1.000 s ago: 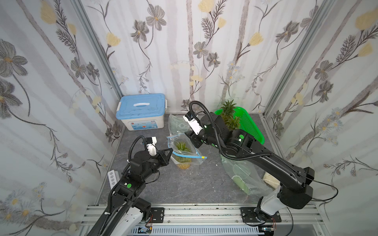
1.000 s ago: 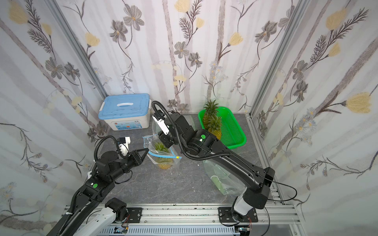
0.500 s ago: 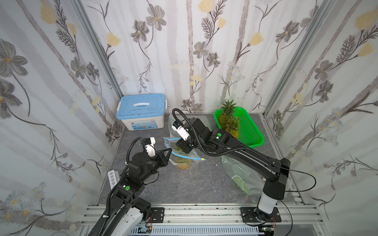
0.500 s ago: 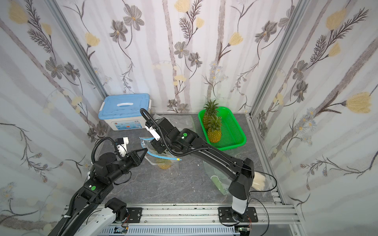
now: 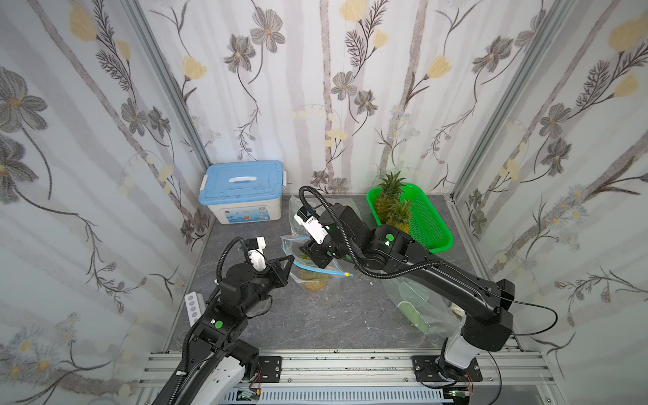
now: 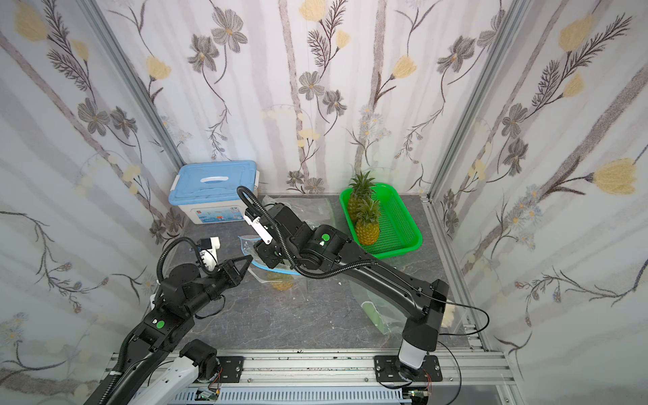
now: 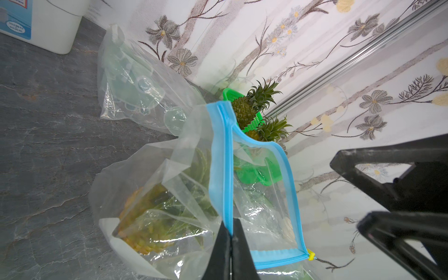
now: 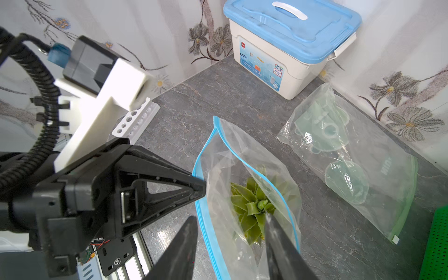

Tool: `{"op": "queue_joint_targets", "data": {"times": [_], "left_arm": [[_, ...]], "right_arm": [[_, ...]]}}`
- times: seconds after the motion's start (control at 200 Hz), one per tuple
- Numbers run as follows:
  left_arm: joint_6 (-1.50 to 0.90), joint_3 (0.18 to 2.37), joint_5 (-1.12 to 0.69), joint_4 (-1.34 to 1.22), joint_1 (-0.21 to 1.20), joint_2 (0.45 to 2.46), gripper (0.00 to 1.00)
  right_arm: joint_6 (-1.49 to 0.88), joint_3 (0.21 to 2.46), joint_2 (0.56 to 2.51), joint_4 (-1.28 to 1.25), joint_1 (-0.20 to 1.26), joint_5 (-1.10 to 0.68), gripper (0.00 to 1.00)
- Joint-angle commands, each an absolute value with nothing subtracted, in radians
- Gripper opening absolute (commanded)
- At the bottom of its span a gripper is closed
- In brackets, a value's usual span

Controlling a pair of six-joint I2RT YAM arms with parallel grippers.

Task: Open the zip-top bag and take out the pineapple
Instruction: Pick up the pineapple from the zipper food storage bag.

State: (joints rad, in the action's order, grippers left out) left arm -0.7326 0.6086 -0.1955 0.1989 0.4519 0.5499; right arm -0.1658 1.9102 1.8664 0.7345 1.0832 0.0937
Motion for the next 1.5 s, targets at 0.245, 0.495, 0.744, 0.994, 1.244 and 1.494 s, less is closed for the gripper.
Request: {"op": "queue_joint_targets", "data": {"times": [0.245,0.495,0.744,0.994,1.244,1.494], "left_arm": [[-0.730,0.596,-0.187,0.175,0.453,0.525,0.00],[-0.733,0.588,-0.190,0.165,0.453,0.519,0.00],[-0.733,0.582,-0.189,0.159,0.453,0.509,0.00],[-0.735,0.575,-0.190,0.145,0.454,0.513,0.00],[-0.739,0.568,-0.192,0.129,0.454,0.515,0.00],[-0.739,0.567,-0.195,0.129,0.454,0.513,0.00]], "right_arm": [[-0.215,1.907,1.940,0.737,1.074,0.036,0.39],[-0.230,1.898,1.984,0.740,1.037,0.003,0.42],[-0.231,1.883,2.033,0.735,0.985,-0.033,0.45],[-0.229,1.883,2.054,0.742,0.966,-0.041,0.62],[-0.233,1.888,2.063,0.768,0.957,0.000,0.67],[-0.235,1.888,2.136,0.762,0.956,-0.027,0.67]]}}
